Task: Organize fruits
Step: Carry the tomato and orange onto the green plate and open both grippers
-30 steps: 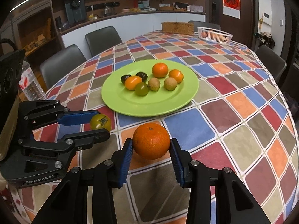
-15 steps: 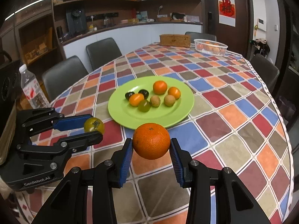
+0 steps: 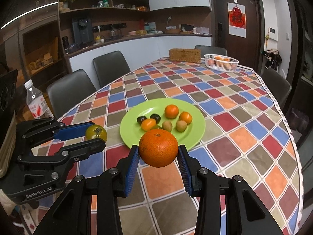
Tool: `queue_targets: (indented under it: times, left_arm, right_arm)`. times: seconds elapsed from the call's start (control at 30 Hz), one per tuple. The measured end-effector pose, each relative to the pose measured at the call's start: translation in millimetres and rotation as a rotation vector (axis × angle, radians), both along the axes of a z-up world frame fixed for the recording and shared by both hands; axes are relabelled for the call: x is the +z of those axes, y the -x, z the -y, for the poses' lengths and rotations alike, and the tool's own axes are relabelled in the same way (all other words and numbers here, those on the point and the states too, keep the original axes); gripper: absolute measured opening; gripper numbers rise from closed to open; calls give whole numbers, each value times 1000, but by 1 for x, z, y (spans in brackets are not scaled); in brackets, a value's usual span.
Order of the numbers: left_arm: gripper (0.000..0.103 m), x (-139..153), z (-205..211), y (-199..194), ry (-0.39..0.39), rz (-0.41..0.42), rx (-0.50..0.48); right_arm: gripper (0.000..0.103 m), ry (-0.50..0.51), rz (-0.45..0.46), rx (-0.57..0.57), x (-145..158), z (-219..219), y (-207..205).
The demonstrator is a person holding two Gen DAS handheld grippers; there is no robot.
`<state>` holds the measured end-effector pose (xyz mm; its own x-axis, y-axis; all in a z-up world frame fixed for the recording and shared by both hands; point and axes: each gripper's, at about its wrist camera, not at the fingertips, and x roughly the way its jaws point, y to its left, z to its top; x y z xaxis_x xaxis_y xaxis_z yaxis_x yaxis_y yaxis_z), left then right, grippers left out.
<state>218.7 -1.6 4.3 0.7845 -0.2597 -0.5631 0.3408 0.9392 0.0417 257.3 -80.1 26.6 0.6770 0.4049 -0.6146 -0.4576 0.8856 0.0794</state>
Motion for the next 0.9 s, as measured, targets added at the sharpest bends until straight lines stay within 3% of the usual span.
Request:
queue_targets:
  times: [0.43, 0.9]
  left_arm:
    - [29, 12, -18, -41, 42, 12, 46]
    - [29, -8, -38, -119, 97, -109, 99]
  right_arm:
    - [41, -24, 18, 1, 13, -15, -41]
    - [41, -14, -61, -21, 0, -26, -106]
